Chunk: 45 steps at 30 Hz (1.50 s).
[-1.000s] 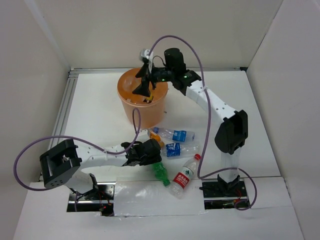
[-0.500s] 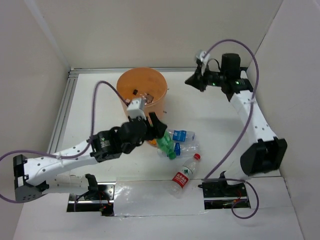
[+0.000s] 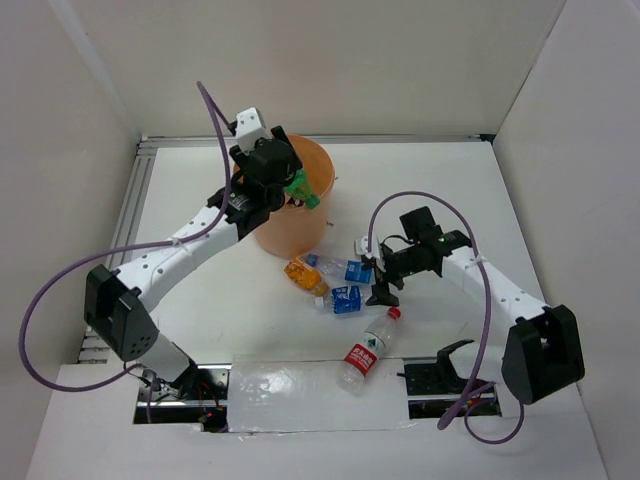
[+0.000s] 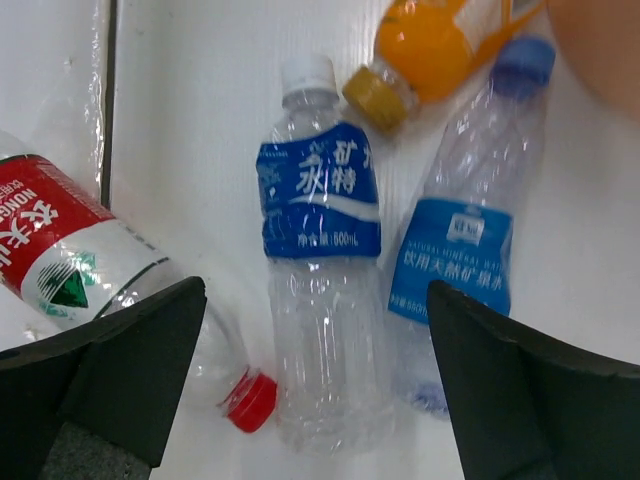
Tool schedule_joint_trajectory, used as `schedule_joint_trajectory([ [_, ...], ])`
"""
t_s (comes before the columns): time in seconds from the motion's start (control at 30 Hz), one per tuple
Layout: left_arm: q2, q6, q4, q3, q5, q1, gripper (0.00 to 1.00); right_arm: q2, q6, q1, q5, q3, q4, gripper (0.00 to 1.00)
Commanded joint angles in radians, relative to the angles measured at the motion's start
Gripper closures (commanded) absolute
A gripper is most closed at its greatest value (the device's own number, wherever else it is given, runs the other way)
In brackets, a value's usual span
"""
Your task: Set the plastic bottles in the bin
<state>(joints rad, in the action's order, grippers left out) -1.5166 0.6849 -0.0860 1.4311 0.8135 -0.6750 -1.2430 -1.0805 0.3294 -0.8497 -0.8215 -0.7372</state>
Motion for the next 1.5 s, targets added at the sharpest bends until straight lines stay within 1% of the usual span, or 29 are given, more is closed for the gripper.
schedule_joint_trajectory([
  [0.0,-0.054,-0.038,-0.069,0.067,0.079,0.029,0.58,0.011,-0.053,0.034,-0.009,0.018,0.071,0.02],
  [0.03,-0.065,-0.003,-0.096,0.080,0.079,0.029,0.40,0.011,-0.065,0.049,0.006,0.018,0.081,0.01],
  [0.13,-0.056,-0.014,-0.097,0.089,0.041,0.063,0.15,-0.033,-0.078,0.088,0.027,0.018,0.091,0.01],
  [0.17,-0.056,-0.027,-0.087,0.089,0.027,0.072,0.01,-0.044,-0.078,0.109,0.041,0.018,0.102,0.01],
  [0.23,-0.045,-0.027,-0.132,0.123,0.009,0.072,0.00,-0.079,-0.087,0.128,0.063,0.018,0.130,0.01],
  [0.33,-0.008,-0.087,-0.182,0.150,0.009,0.052,0.00,-0.127,-0.099,0.151,0.101,0.018,0.153,0.01],
  [0.37,0.016,-0.143,-0.182,0.150,-0.002,0.039,0.00,-0.137,-0.099,0.151,0.110,0.018,0.153,0.01],
  [0.47,0.154,-0.230,-0.152,0.065,0.006,-0.047,0.00,-0.182,-0.085,0.174,0.162,0.018,0.211,0.01],
  [0.5,0.232,-0.222,-0.162,0.040,-0.006,-0.092,0.00,-0.194,-0.075,0.187,0.197,0.028,0.232,0.02],
  [0.53,0.315,-0.191,-0.203,-0.066,-0.064,-0.131,0.00,-0.226,-0.064,0.188,0.221,0.028,0.277,0.04],
  [0.57,0.315,-0.191,-0.213,-0.067,-0.107,-0.132,0.03,-0.227,-0.064,0.188,0.221,0.028,0.277,0.05],
  [0.6,0.355,-0.168,-0.213,-0.116,-0.140,-0.158,0.03,-0.236,-0.064,0.188,0.230,0.028,0.277,0.07],
  [0.63,0.430,-0.156,-0.224,-0.224,-0.175,-0.216,0.03,-0.255,-0.064,0.188,0.239,0.028,0.277,0.10],
  [0.67,0.462,-0.156,-0.206,-0.286,-0.259,-0.248,0.04,-0.265,-0.064,0.188,0.250,0.028,0.259,0.20],
  [0.7,0.493,-0.156,-0.183,-0.347,-0.298,-0.282,0.04,-0.265,-0.074,0.188,0.250,0.028,0.239,0.29],
  [0.73,0.522,-0.156,-0.141,-0.485,-0.335,-0.360,0.04,-0.279,-0.075,0.188,0.241,0.018,0.220,0.39],
  [0.77,0.573,-0.168,-0.085,-0.554,-0.394,-0.403,0.04,-0.279,-0.075,0.188,0.241,0.009,0.184,0.58],
  [0.8,0.591,-0.168,0.040,-0.619,-0.413,-0.447,0.04,-0.279,-0.075,0.188,0.227,-0.001,0.165,0.65],
  [0.83,0.601,-0.168,0.105,-0.730,-0.433,-0.525,0.04,-0.279,-0.075,0.188,0.207,-0.001,0.145,0.73],
  [0.9,0.573,-0.180,0.196,-0.785,-0.461,-0.584,0.04,-0.218,-0.087,0.163,0.158,-0.034,0.049,0.82],
  [0.93,0.549,-0.180,0.231,-0.794,-0.461,-0.606,0.02,-0.184,-0.087,0.148,0.128,-0.074,0.006,0.90],
  [0.97,0.520,-0.180,0.242,-0.795,-0.473,-0.638,0.02,-0.109,-0.100,0.116,0.073,-0.100,-0.075,0.93],
  [1.03,0.437,-0.211,0.262,-0.785,-0.482,-0.661,0.02,-0.034,-0.119,0.088,0.032,-0.169,-0.148,0.97],
  [1.07,0.417,-0.229,0.306,-0.776,-0.499,-0.682,0.01,0.024,-0.119,0.079,0.020,-0.251,-0.192,0.97],
  [1.2,0.352,-0.271,0.400,-0.776,-0.514,-0.710,0.01,0.056,-0.093,0.043,0.011,-0.477,-0.205,0.98],
  [1.27,0.332,-0.271,0.420,-0.765,-0.530,-0.719,0.01,0.042,-0.043,0.033,0.021,-0.581,-0.144,0.98],
  [1.37,0.288,-0.271,0.443,-0.765,-0.560,-0.719,0.01,-0.018,0.058,0.033,0.021,-0.678,0.045,0.98],
  [1.4,0.274,-0.271,0.457,-0.755,-0.560,-0.719,0.01,-0.068,0.086,0.042,0.021,-0.705,0.141,0.97],
  [1.47,0.227,-0.271,0.457,-0.742,-0.551,-0.728,0.01,-0.139,0.184,0.065,0.021,-0.769,0.231,0.93],
])
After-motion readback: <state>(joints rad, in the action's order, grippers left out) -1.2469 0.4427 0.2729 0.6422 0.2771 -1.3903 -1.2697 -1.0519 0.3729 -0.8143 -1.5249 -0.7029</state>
